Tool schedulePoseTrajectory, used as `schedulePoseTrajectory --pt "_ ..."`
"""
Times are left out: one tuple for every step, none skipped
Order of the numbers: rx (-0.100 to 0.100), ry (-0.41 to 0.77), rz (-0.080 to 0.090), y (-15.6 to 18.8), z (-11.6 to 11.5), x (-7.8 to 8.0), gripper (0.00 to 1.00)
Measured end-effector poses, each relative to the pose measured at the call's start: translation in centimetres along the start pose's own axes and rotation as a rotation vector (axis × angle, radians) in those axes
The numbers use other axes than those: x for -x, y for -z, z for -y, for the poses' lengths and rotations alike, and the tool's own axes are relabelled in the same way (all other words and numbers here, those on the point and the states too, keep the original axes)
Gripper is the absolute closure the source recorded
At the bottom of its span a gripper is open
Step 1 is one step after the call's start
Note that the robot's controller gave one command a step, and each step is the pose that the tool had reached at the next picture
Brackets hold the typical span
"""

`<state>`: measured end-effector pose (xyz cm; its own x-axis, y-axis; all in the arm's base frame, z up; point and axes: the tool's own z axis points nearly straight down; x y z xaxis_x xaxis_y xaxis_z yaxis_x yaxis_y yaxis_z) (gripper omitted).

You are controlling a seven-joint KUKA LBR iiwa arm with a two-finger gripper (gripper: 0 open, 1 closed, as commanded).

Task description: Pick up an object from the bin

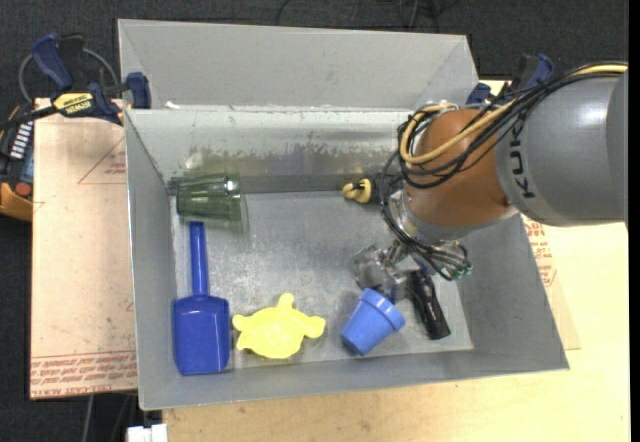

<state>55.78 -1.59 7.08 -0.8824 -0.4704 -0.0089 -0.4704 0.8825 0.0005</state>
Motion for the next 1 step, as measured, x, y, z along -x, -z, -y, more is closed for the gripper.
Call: schedulePoseTrajectory --pt "0.000 0.000 0.000 0.00 0.00 0.00 1.00"
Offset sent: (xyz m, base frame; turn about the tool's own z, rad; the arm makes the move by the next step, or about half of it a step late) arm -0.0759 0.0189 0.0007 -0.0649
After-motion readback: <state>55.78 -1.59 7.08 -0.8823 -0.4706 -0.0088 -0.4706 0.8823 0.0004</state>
